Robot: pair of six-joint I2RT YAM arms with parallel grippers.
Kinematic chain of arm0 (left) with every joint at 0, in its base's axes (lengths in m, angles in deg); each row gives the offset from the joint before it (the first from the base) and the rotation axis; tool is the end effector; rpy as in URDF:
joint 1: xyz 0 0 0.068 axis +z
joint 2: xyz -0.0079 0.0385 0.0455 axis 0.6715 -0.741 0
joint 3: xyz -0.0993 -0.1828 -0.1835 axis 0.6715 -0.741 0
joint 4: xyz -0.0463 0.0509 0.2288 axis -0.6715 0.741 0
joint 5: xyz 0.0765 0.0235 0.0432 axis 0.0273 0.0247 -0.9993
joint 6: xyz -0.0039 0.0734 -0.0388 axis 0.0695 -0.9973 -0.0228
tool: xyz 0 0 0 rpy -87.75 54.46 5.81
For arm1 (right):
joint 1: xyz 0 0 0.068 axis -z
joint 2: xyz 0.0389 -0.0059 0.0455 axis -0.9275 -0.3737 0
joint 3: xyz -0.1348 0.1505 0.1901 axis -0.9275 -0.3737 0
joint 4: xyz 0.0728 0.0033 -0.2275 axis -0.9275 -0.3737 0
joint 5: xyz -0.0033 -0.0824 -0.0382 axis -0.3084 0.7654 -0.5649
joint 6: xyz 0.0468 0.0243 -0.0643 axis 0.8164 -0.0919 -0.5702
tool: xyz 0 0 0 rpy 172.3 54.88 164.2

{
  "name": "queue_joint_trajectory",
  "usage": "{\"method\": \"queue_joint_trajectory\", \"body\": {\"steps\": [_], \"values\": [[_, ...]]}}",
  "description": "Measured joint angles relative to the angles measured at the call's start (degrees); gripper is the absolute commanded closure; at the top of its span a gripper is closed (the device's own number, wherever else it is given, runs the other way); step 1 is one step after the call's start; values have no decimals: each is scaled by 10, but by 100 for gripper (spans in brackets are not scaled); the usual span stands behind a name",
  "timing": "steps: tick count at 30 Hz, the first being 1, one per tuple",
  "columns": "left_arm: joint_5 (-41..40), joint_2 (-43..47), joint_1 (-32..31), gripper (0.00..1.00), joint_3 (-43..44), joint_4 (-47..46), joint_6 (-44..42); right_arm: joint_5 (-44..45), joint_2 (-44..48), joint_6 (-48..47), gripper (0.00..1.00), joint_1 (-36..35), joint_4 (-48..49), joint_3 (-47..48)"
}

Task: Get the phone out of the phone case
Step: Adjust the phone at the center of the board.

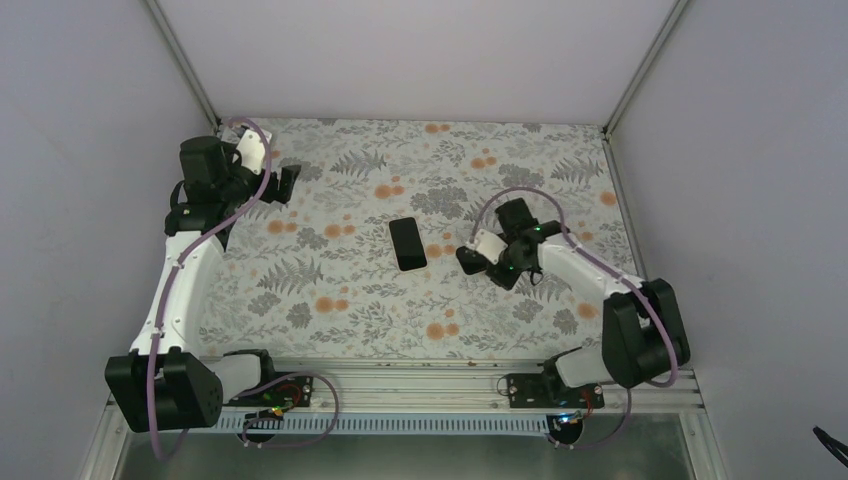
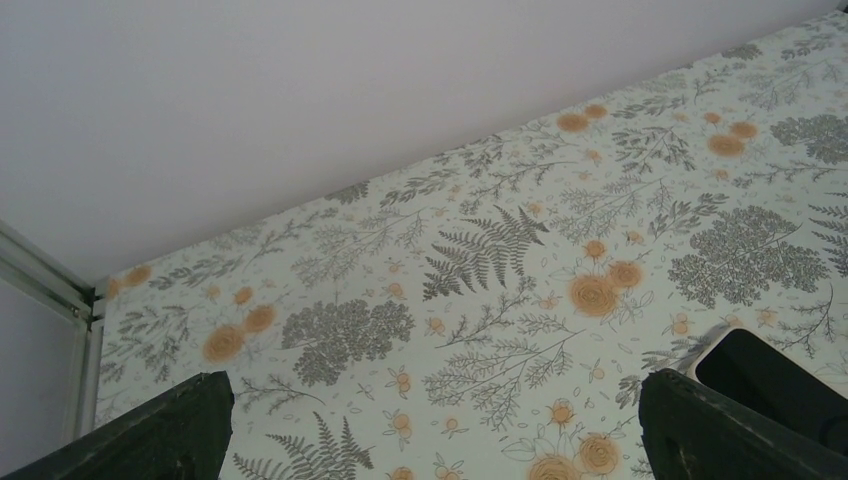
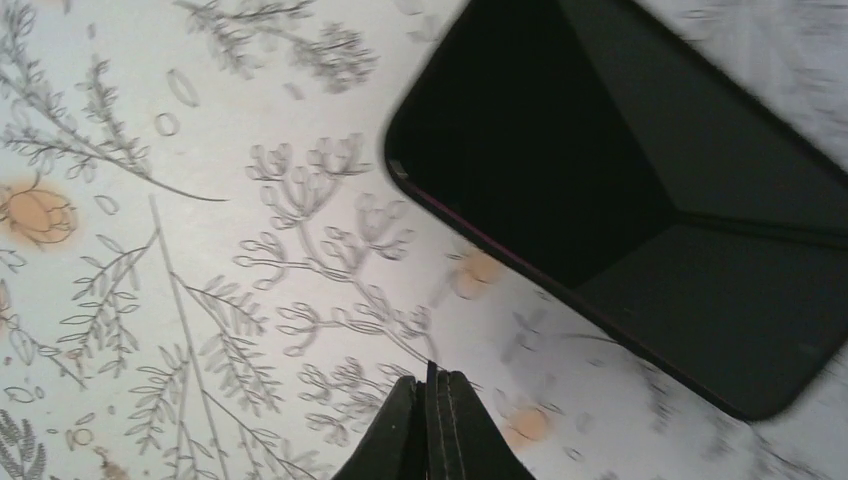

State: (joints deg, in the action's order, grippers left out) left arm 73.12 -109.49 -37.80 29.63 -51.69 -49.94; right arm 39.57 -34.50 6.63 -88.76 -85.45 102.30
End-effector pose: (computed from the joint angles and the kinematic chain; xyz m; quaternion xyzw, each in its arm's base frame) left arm 0.2662 -0.0062 0.3380 0.1825 0.8193 -0.0622 0.5399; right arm 0.2149 0.0903 0.1742 -0.4656 0.8711 0.0401 0.1513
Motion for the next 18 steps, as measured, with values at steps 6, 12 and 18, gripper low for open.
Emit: {"method": "queue_joint_trajectory", "body": {"steps": [6, 12, 18], "values": [[2, 0, 0, 0, 0, 6, -5, 8, -70, 1, 96, -54, -1, 0], [2, 0, 0, 0, 0, 6, -11, 16, -128, 1, 96, -66, 1, 18], [2, 0, 0, 0, 0, 6, -13, 17, -184, 0, 96, -76, 3, 78]]}}
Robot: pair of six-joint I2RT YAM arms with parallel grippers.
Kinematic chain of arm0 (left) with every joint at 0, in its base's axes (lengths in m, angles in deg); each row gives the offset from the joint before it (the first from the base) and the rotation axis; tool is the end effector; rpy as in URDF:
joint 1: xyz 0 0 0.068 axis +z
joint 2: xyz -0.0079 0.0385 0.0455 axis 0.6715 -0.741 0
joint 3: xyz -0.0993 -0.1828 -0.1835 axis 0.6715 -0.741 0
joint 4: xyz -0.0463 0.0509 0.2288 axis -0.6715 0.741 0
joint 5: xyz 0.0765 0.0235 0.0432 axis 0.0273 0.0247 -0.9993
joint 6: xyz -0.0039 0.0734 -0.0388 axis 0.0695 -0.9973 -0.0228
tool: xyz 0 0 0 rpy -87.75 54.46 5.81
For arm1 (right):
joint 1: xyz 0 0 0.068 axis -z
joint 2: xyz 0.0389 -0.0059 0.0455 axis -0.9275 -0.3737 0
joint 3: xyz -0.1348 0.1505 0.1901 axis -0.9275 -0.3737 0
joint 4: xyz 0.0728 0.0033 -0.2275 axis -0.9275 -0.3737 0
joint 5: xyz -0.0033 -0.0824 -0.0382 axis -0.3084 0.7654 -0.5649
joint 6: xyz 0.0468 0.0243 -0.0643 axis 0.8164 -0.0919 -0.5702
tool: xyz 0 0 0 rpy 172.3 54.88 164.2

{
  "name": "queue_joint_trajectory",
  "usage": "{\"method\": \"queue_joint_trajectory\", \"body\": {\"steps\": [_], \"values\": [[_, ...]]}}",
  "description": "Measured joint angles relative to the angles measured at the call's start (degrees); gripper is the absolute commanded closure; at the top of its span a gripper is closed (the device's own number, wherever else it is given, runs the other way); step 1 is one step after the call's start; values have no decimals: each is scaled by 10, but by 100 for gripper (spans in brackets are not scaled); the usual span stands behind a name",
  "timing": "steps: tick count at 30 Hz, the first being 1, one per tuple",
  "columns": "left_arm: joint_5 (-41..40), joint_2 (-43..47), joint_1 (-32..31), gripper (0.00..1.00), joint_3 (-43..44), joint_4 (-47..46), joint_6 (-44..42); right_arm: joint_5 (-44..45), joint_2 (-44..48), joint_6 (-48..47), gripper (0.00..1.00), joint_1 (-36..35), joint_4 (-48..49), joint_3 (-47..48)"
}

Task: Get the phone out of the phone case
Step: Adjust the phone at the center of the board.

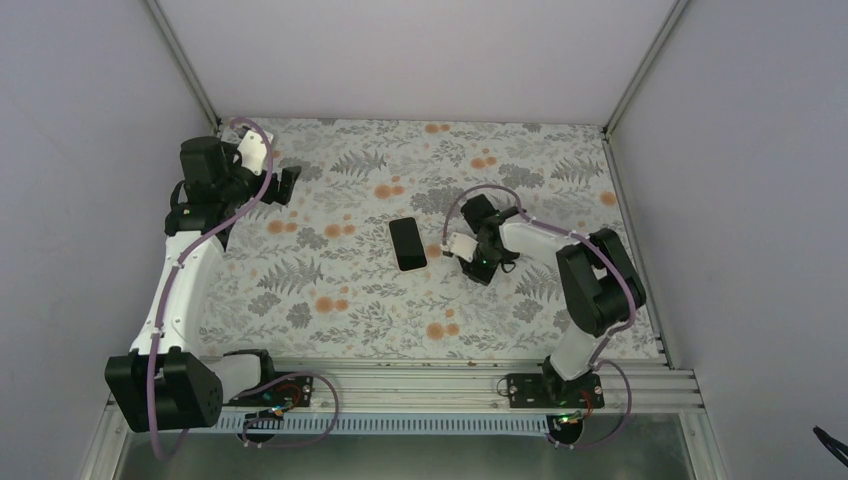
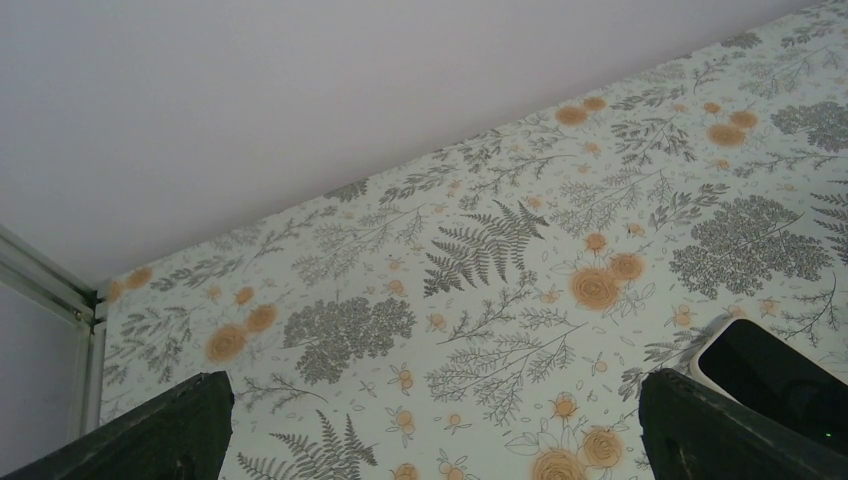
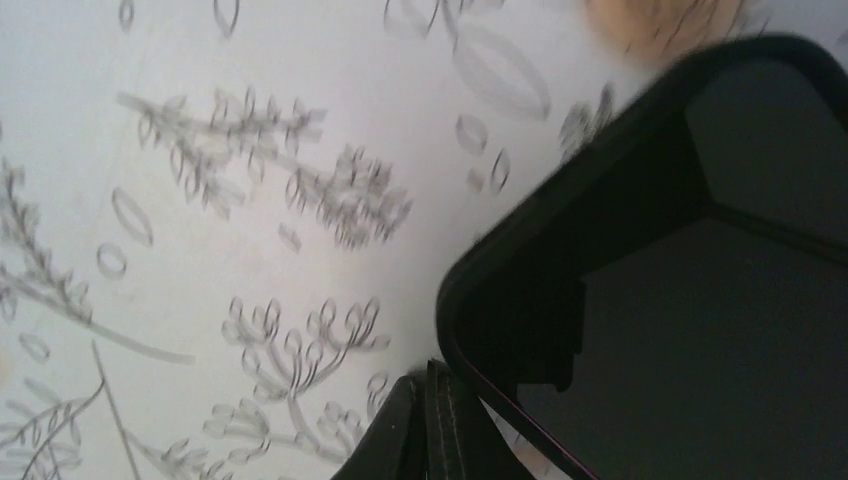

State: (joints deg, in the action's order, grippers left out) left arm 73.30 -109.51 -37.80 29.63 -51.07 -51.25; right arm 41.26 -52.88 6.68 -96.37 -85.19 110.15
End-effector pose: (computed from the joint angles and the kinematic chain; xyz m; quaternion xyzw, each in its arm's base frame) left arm 0.2655 -0.0065 0.3366 0.1921 0.8198 -0.0587 0.5362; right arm 0.2416 0.1374 0.1316 -0.5219 0.8500 0.0408 0.0587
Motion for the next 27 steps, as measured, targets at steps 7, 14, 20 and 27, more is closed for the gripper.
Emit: {"method": "queue_joint_trajectory", "body": {"steps": [7, 14, 20, 27], "values": [[0, 0, 0, 0, -3, -1, -2, 15, -75, 6, 96, -5, 3, 94], [-1, -1, 0, 0, -9, -1, -2, 36, -172, 20, 96, -4, 19, 226], [-3, 0, 0, 0, -15, -1, -5, 51, -234, 22, 96, 13, 15, 318], [-3, 0, 0, 0, -21, -1, -10, 57, -238, 17, 96, 85, 15, 327]]}}
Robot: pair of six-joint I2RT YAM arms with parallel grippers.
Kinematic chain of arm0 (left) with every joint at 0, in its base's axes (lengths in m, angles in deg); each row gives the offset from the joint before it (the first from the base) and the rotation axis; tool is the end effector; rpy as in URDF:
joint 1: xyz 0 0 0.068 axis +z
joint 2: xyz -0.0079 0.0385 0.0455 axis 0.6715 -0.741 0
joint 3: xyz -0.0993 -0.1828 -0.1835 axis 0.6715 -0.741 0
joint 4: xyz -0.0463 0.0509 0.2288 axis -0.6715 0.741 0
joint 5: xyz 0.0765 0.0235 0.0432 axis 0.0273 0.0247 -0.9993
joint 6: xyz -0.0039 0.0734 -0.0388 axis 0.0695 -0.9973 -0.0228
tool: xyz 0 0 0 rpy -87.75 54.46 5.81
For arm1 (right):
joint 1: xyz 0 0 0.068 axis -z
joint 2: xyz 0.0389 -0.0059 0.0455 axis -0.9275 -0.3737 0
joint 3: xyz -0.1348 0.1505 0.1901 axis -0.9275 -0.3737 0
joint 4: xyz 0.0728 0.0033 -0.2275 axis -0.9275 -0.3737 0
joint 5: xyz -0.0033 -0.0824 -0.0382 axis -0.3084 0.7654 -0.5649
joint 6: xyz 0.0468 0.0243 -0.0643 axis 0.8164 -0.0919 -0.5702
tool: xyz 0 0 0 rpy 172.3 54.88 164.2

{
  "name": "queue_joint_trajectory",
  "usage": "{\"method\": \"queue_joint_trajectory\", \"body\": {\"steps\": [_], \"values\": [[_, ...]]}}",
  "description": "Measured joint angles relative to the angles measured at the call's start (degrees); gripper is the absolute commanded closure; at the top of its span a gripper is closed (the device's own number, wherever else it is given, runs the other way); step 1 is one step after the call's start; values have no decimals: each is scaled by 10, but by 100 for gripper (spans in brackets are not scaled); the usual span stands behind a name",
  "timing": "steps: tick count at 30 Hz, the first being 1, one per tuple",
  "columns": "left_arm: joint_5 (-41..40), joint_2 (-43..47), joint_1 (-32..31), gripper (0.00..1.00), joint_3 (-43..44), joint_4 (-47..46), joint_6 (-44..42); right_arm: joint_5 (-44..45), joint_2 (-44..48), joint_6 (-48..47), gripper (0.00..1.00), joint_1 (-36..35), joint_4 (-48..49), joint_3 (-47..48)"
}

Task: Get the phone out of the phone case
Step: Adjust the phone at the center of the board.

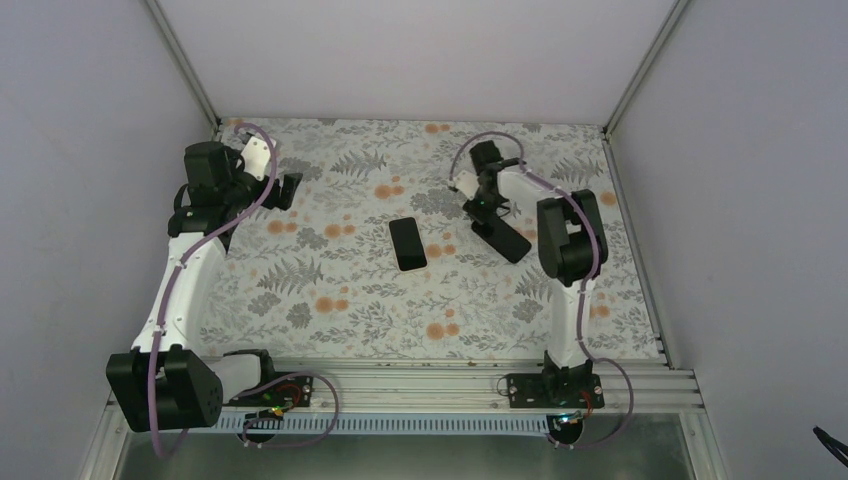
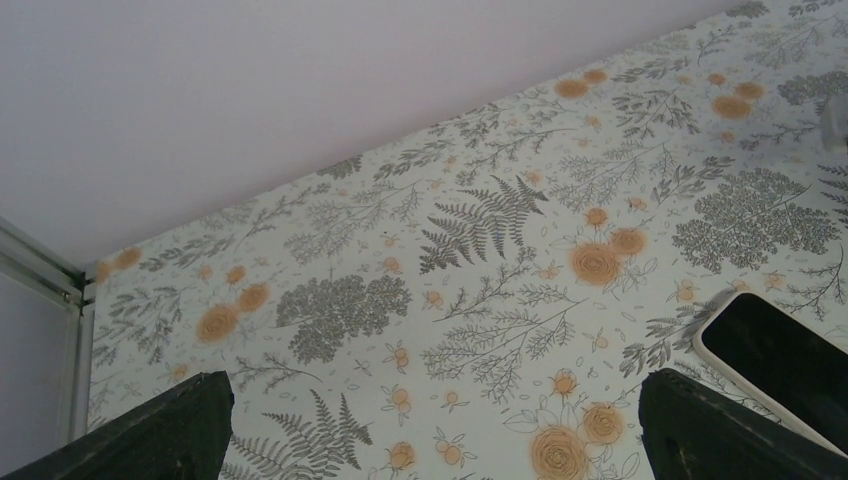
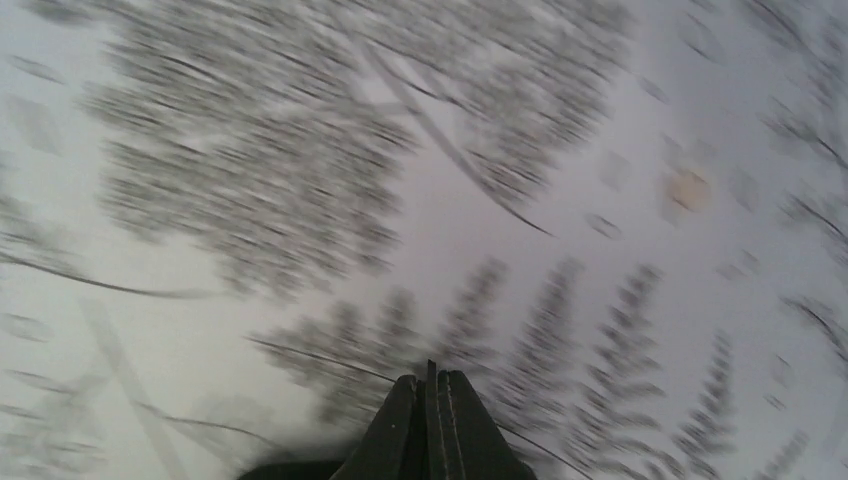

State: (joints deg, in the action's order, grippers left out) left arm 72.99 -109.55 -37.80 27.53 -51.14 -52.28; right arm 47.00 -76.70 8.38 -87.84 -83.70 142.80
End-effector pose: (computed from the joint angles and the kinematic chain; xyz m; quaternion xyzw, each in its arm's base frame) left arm 0.2648 -0.0062 0.3236 0.1964 0.8281 -0.0563 0.5220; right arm 0.3969 0.1418 0.1316 -0.4374 0.8873 -0.0225 0.1444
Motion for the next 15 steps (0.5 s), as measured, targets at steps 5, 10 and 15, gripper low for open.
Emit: {"method": "queue_joint_trajectory", "body": {"steps": [5, 10, 15], "values": [[-1, 0, 0, 0, 0, 0, 0, 0, 0, -9, 96, 58, 2, -1], [-1, 0, 0, 0, -1, 0, -2, 2, 28, -26, 96, 72, 18, -49], [-1, 0, 0, 0, -4, 0, -3, 14, 75, -32, 96, 80, 33, -121]]}}
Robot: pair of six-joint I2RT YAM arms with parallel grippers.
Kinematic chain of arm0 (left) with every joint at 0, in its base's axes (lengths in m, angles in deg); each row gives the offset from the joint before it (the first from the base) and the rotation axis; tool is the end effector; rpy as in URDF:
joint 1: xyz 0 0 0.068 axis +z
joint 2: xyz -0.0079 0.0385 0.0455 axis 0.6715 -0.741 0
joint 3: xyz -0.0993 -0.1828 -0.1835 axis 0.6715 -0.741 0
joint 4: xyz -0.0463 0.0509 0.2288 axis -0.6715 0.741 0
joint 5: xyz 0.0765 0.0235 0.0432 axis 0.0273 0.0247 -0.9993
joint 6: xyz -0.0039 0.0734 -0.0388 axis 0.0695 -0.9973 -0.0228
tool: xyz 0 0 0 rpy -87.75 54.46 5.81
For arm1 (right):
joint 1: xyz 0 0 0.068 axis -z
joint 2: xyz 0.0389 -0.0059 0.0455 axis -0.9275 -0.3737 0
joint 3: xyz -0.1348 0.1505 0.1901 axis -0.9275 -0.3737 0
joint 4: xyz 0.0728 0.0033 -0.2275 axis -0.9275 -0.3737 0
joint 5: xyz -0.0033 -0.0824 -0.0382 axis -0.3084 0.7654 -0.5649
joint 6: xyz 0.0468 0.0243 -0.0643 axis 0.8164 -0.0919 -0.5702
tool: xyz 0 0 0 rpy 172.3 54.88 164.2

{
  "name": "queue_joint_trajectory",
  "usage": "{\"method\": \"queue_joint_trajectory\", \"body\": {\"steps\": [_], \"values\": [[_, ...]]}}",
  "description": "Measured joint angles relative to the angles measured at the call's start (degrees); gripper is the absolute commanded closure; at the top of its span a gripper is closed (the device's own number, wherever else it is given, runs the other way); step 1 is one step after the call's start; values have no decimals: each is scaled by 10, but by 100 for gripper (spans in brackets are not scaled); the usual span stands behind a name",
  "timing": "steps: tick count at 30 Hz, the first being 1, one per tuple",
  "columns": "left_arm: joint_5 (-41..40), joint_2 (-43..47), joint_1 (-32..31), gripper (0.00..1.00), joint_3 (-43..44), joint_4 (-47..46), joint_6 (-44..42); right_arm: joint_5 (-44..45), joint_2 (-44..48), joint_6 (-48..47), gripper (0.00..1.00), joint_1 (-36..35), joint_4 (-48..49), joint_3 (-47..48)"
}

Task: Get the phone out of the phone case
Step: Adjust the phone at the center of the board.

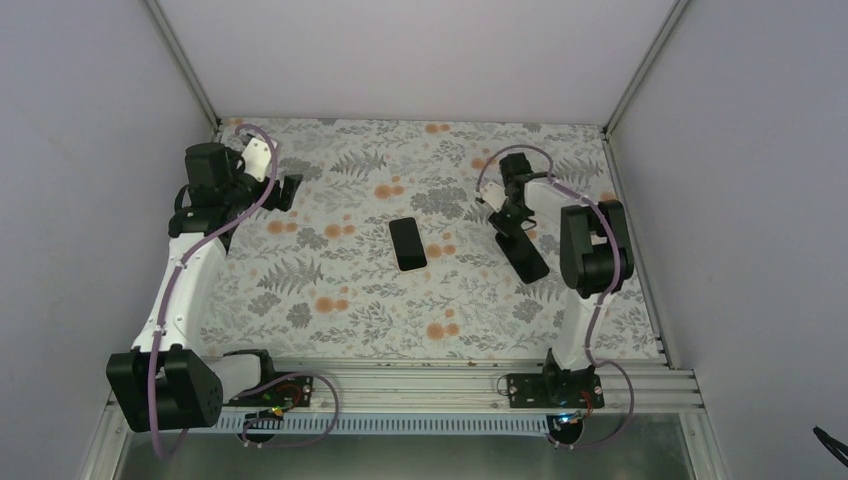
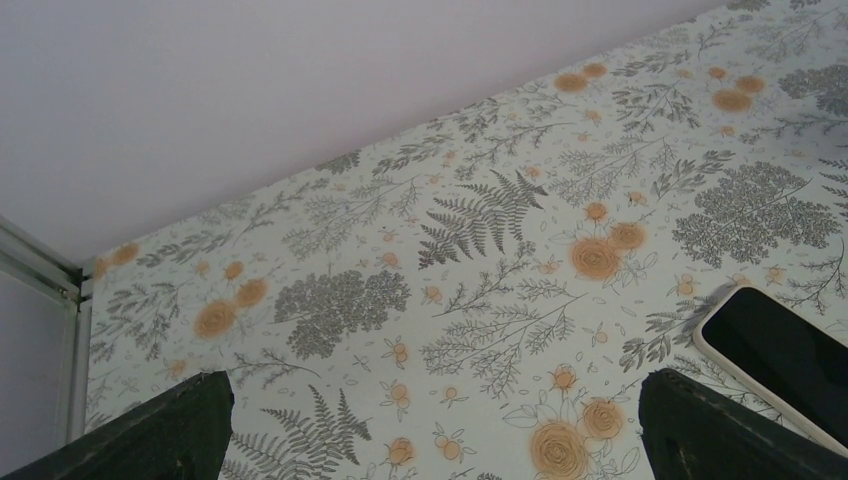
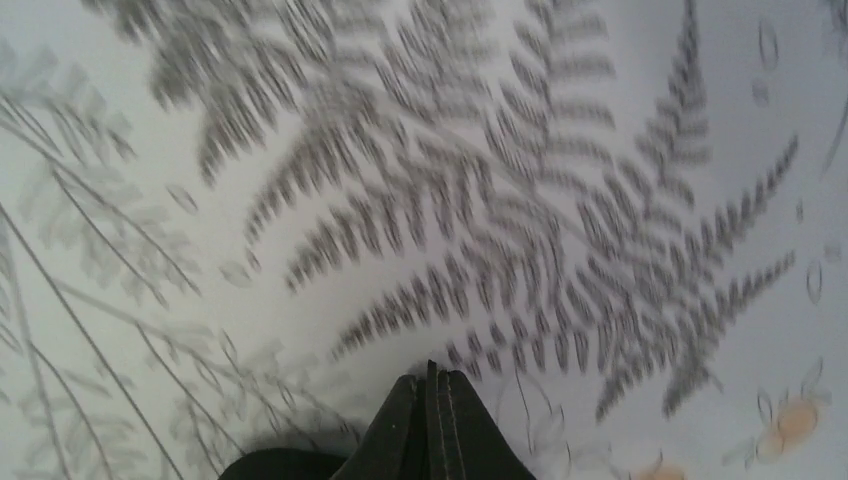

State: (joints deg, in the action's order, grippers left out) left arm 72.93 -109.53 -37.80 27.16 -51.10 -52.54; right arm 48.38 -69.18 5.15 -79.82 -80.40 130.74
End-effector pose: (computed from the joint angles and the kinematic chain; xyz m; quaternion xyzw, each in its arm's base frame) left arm 0.2644 -0.0061 0.3214 0.1977 0.8295 -0.0556 0.5193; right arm 0.3736 0.0751 0.1303 -0.3991 0.9067 -0.0460 0.1285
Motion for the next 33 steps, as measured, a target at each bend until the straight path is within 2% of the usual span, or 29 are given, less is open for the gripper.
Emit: {"method": "queue_joint_trajectory", "body": {"steps": [11, 21, 25, 33], "values": [[0, 5, 0, 0, -2, 0, -1, 6, 71, 1, 96, 125, 30, -97], [0, 10, 0, 0, -3, 0, -2, 13, 126, -2, 96, 235, 21, -122], [2, 10, 0, 0, -3, 0, -2, 21, 147, -26, 96, 259, 10, -179], [7, 11, 0, 0, -3, 1, -4, 6, 266, -72, 96, 256, -61, -278]]}}
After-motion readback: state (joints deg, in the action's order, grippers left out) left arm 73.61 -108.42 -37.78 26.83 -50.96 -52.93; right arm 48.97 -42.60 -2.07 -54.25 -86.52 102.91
